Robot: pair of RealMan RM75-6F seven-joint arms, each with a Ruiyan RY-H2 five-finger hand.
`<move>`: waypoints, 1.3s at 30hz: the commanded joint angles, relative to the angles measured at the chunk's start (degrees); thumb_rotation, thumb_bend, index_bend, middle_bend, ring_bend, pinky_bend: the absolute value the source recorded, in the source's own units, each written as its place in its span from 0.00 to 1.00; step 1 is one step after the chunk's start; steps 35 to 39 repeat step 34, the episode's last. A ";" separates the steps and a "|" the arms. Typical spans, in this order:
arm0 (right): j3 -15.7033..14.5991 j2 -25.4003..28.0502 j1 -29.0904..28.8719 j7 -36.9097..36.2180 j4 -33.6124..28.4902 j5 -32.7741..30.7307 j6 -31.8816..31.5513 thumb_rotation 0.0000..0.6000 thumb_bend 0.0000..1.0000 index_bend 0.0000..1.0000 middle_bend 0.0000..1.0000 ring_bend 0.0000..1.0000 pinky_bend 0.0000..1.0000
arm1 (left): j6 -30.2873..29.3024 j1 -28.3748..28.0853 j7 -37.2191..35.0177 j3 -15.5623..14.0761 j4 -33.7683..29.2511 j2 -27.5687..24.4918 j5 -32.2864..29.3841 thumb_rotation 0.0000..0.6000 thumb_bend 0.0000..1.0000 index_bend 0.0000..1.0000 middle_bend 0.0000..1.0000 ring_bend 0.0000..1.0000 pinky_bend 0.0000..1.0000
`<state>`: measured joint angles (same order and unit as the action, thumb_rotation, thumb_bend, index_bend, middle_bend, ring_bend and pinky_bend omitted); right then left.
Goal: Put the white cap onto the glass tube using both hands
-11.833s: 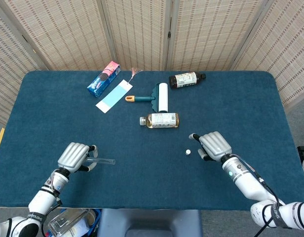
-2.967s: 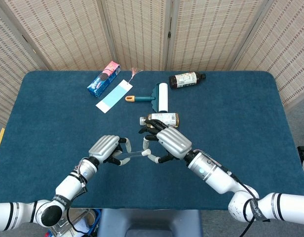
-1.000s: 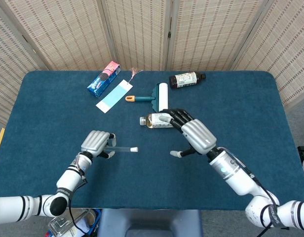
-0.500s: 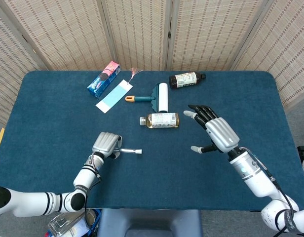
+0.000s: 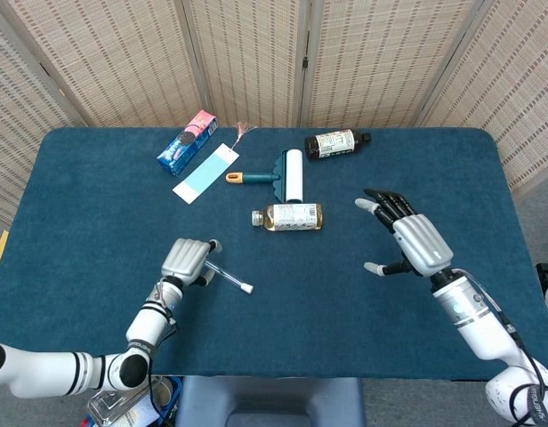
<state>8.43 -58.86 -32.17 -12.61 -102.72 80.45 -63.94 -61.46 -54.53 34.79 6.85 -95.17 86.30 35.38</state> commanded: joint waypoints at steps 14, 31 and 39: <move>-4.82 4.67 9.60 3.64 1.91 0.80 -6.64 1.00 0.36 0.14 0.20 0.07 0.23 | -18.65 22.84 -21.64 -7.33 -6.93 -18.68 26.07 1.00 0.36 0.29 0.63 0.60 0.80; -8.38 0.26 21.54 7.94 6.41 4.76 -20.34 1.00 0.36 0.29 0.26 0.16 0.30 | -35.53 41.15 -28.49 -11.61 -2.60 -20.70 40.99 1.00 0.36 0.28 0.44 0.42 0.45; -8.74 -0.03 22.57 7.96 6.28 5.41 -21.06 1.00 0.35 0.29 0.26 0.16 0.30 | -36.00 42.36 -28.77 -11.72 -3.14 -20.54 43.20 1.00 0.36 0.28 0.44 0.42 0.44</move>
